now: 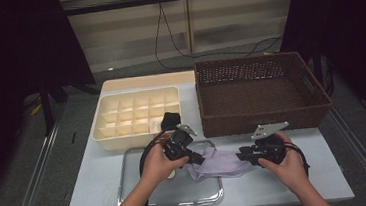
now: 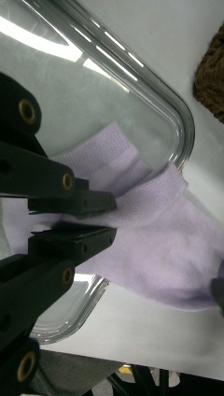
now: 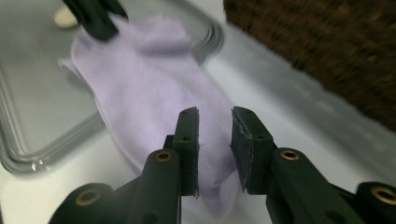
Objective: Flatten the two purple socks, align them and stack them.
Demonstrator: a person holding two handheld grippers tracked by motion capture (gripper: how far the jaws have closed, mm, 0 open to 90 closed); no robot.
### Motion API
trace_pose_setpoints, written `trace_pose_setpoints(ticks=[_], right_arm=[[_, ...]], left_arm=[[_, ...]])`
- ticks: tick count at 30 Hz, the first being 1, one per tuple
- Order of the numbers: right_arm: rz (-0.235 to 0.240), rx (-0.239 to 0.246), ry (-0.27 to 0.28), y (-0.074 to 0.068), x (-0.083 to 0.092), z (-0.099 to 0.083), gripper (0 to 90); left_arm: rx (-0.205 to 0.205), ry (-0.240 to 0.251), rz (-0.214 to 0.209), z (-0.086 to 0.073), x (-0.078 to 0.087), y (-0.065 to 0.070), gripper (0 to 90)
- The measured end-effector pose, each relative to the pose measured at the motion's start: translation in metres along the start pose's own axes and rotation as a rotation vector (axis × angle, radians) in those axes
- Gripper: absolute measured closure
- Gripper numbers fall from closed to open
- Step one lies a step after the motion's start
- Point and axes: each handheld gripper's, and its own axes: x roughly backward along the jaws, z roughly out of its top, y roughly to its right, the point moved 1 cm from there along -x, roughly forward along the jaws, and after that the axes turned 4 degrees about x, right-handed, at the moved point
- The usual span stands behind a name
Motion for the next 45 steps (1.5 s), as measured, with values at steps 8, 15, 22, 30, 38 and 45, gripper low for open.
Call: trace_pose_setpoints(ticks=[8, 15, 22, 30, 38, 45], right_arm=[[0.026, -0.011, -0.052, 0.0, -0.007, -0.016, 76.5], [0.03, 0.02, -0.052, -0.002, -0.008, -0.015, 83.8], [0.02, 0.022, -0.041, -0.003, -0.008, -0.015, 85.1], [0.005, 0.027, -0.021, -0.002, -0.003, -0.012, 87.5], [-0.009, 0.033, 0.019, -0.004, 0.007, -0.005, 87.8], [-0.002, 0.031, 0.027, -0.003, 0.005, -0.002, 87.2]], left_arm=[[0.013, 0.056, 0.035, 0.003, 0.004, -0.006, 59.8], [-0.011, 0.044, 0.037, 0.008, -0.008, -0.009, 51.0], [-0.043, -0.018, 0.032, 0.012, -0.013, -0.004, 74.5], [-0.029, 0.017, 0.013, 0.013, -0.005, 0.003, 83.4], [-0.016, 0.05, 0.013, 0.012, 0.006, 0.008, 83.3], [-0.014, 0.045, 0.015, 0.006, 0.01, 0.005, 82.8]])
